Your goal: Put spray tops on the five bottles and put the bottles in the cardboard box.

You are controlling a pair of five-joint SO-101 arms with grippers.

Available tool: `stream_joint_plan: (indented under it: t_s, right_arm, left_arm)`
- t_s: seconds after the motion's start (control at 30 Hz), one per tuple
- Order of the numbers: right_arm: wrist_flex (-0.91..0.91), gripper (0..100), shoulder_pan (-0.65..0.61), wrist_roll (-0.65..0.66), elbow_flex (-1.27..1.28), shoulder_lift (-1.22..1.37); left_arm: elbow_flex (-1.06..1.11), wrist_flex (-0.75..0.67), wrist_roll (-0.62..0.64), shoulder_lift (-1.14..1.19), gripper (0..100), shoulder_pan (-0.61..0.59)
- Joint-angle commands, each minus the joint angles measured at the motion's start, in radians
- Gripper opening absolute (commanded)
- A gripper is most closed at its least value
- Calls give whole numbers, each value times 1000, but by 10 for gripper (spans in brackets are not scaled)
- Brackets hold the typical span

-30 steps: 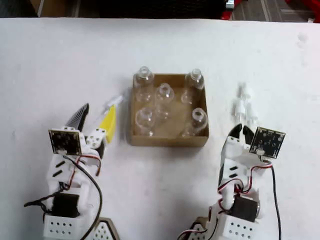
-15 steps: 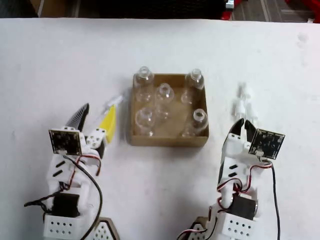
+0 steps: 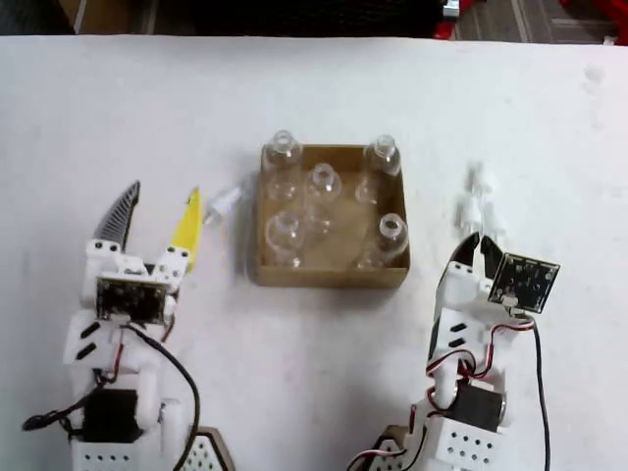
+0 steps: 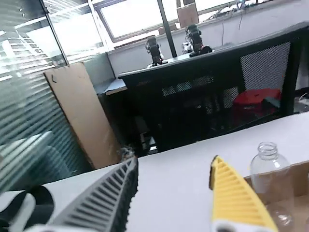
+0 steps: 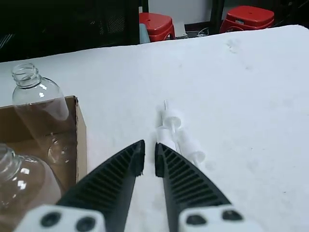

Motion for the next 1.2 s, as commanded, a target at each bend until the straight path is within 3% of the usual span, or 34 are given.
stream_joint_plan:
  t_s: [0.0,0.2,0.4,0.63,0.77,0.93,1.17]
  right_arm:
    - [-10,22,8,-5,9,-1]
    - [-12,22,13,-5,9,-2]
    - [-12,22,8,-5,9,-2]
    - [-10,22,8,-5,9,-2]
    - [-8,22,8,-5,9,-1]
    - [-8,22,7,-5,9,-1]
    - [-8,22,7,-5,9,-1]
  left_arm:
    - [-175,163,-160,-10,222,-119]
    - [-390,436,-324,-10,222,-354]
    - [-448,654,-543,-5,222,-390]
    - [-333,690,-585,1,222,-386]
    - [-328,652,-586,137,222,-367]
    - [-526,637,-535,547,222,-308]
    - [-941,732,-163,1178,225,-127]
